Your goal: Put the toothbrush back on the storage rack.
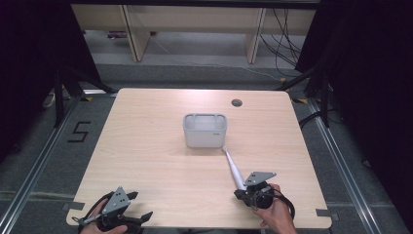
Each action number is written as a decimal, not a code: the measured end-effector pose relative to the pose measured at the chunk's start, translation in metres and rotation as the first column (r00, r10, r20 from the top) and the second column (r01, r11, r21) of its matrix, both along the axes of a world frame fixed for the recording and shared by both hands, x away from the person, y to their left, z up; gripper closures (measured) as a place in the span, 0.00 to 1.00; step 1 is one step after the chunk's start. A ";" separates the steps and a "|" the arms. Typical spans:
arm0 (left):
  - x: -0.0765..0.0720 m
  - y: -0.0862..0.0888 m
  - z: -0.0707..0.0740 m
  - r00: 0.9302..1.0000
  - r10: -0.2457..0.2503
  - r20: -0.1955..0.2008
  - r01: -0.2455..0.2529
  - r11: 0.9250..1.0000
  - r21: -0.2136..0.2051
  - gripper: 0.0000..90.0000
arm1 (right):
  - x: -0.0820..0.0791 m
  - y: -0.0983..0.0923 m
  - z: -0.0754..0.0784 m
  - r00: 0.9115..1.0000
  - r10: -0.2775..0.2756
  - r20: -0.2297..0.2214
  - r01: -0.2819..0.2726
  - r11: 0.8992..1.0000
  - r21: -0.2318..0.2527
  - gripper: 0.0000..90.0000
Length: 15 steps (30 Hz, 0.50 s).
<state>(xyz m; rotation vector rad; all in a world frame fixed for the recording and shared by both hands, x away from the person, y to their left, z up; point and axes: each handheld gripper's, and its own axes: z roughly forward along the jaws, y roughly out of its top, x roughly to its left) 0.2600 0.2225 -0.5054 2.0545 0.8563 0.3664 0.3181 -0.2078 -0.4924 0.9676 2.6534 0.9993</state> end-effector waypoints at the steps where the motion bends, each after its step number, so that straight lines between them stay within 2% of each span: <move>1: 0.000 -0.001 0.000 1.000 0.004 -0.003 -0.004 1.000 -0.008 0.17 | 0.000 0.000 -0.002 1.000 0.000 0.012 0.000 1.000 0.014 0.96; 2: 0.000 -0.001 -0.001 1.000 0.005 -0.004 -0.005 1.000 -0.013 0.17 | 0.000 -0.002 -0.001 1.000 -0.015 0.014 0.015 1.000 0.006 0.96; 3: 0.000 -0.001 -0.001 1.000 0.006 -0.005 -0.006 1.000 -0.013 0.17 | 0.000 -0.003 -0.001 1.000 -0.001 0.004 0.001 1.000 0.011 0.96; 4: 0.000 0.000 0.000 1.000 0.003 -0.003 -0.003 1.000 -0.005 0.17 | -0.002 -0.004 0.000 1.000 -0.019 -0.007 0.019 1.000 -0.009 0.96; 5: 0.000 0.000 0.001 1.000 0.000 -0.004 0.000 1.000 0.008 0.17 | -0.002 -0.004 -0.001 1.000 -0.022 0.011 0.022 1.000 0.002 0.96; 6: 0.000 0.000 0.000 1.000 0.002 -0.001 -0.002 1.000 -0.002 0.17 | -0.002 -0.006 0.001 1.000 -0.025 -0.011 0.025 1.000 -0.003 0.96; 9: 0.000 -0.001 0.000 1.000 0.005 -0.005 -0.005 1.000 -0.012 0.17 | -0.002 -0.008 -0.001 1.000 -0.022 0.015 0.022 1.000 -0.005 0.96; 11: 0.000 0.000 0.000 1.000 -0.002 -0.001 0.002 1.000 0.000 0.17 | -0.002 -0.011 0.000 1.000 -0.016 -0.003 0.016 1.000 -0.013 0.96; 13: 0.000 0.000 0.000 1.000 0.001 0.000 -0.001 1.000 -0.002 0.17 | -0.002 -0.011 -0.001 1.000 -0.020 -0.002 0.020 1.000 0.000 0.96; 14: 0.000 -0.001 0.000 1.000 0.005 -0.005 -0.005 1.000 -0.014 0.17 | -0.002 -0.013 -0.001 0.999 -0.029 0.028 0.029 1.000 -0.010 0.96; 15: 0.000 0.000 0.000 1.000 0.003 -0.004 -0.003 1.000 -0.007 0.17 | -0.002 -0.014 -0.001 0.999 -0.034 0.011 0.034 0.999 -0.011 0.96</move>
